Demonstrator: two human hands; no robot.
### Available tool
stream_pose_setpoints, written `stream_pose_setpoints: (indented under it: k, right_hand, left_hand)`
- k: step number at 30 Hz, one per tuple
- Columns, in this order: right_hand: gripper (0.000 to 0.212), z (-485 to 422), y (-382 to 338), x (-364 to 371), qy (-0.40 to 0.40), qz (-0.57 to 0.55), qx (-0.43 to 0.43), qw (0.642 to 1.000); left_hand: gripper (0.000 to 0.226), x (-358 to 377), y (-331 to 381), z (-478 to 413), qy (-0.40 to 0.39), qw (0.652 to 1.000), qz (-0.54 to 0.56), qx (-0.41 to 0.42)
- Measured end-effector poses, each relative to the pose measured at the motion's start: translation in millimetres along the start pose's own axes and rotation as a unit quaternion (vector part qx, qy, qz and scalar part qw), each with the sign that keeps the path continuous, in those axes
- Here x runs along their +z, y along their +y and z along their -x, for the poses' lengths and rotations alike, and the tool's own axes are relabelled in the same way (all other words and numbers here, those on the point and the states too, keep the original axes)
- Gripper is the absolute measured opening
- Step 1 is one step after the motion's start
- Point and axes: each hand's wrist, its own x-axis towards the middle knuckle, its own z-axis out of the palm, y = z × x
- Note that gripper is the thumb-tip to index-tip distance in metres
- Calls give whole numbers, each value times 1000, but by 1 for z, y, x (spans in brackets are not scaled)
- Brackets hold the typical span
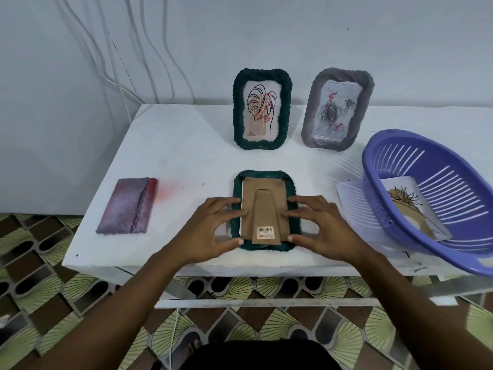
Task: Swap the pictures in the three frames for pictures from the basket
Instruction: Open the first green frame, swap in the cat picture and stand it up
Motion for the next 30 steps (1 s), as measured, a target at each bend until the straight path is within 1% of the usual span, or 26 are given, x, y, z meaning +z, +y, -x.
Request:
stream_pose_setpoints:
  k: [5,9,13,16,22,25,27,28,30]
  right_hand:
    - [67,4,-4,-1,-18,4,-3,1000]
    - [64,5,-5,4,0,10,-8,1000]
    - [60,4,-6,10,17,9,-8,1000]
    - [56,-1,-9,16,33,1,-2,999]
    - [56,-17,-31,30,41,1,-3,999]
    - [55,-25,-41,37,39,-8,-9,999]
    - [48,-30,-36,35,77,-22,12,997]
    - [45,-31,-29,31,97,-22,35,994]
    - [41,-31,-14,25,122,0,72,990]
  left_hand:
    - [64,2,4,-1,27,999,-21,6]
    - [65,0,5,-1,30,999,-42,14]
    - [59,2,10,-1,62,995,-76,31]
    - [57,3,11,2,78,994,-70,9]
    - [58,-14,-6,14,72,995,-60,-20]
    - [55,-25,-12,15,111,991,-49,-54]
    - [49,-30,-6,9,151,984,-57,-72]
    - [47,-30,0,4,157,983,-61,-71]
    - [50,-26,20,-11,131,989,-57,-43]
